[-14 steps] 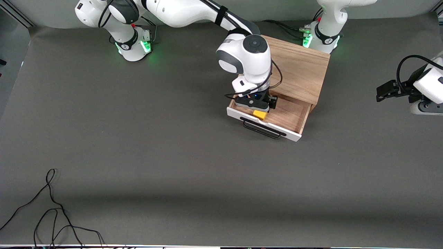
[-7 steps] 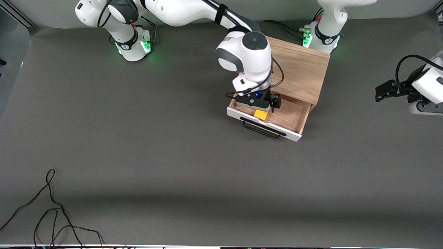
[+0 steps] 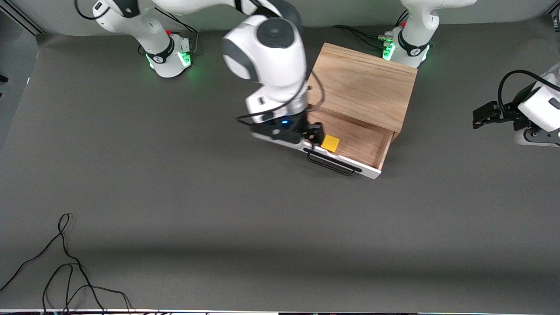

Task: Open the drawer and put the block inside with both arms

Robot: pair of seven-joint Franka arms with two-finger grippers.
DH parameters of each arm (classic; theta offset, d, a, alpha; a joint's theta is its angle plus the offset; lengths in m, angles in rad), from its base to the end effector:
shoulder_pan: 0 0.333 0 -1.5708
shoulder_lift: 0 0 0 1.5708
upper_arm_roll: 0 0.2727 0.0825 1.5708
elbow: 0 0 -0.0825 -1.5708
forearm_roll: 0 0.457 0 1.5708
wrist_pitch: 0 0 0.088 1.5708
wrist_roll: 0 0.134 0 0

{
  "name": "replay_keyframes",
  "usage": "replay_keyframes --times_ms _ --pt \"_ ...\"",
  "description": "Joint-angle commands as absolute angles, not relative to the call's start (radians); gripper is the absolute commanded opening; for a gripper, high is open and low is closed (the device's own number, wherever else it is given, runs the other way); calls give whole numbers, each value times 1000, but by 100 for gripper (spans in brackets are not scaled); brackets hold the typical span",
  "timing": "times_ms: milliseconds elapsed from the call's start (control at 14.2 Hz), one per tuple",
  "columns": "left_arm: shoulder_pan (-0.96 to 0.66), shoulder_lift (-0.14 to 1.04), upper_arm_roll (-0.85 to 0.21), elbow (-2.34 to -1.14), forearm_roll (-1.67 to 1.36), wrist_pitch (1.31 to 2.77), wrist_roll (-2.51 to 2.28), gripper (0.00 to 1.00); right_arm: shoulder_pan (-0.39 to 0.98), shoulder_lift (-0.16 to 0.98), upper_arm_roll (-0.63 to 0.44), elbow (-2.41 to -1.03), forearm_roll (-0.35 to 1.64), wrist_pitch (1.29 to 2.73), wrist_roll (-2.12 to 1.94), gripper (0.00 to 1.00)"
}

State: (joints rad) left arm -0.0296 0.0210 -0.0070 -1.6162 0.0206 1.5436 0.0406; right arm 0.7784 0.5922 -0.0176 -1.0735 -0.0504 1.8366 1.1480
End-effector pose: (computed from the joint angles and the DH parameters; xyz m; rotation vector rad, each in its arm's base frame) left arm 0.6245 -0.0200 0.5143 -3.1156 0.1210 0.1461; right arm 0.5757 0.5453 0.4352 -2.9753 0.5634 -0.2234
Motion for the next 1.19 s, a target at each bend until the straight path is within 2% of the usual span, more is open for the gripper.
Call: replay_keyframes --times_ms 0,421,772,982,1123 --pt "-44 15 2 -1618 14 1532 43 100 680 421 -9 -1274 -38 1827 938 100" --pt "-44 17 2 -1618 14 1529 43 100 451 163 -37 -1551 -25 1833 545 100" --pt "-44 15 2 -1618 15 1528 43 100 428 57 -288 -1637 63 1806 244 100" --pt "-44 15 2 -1618 15 1526 43 100 428 38 -377 -1646 63 1749 184 100" --pt "-44 15 -2 -1618 15 1526 43 100 426 40 -399 -1643 63 1747 135 100"
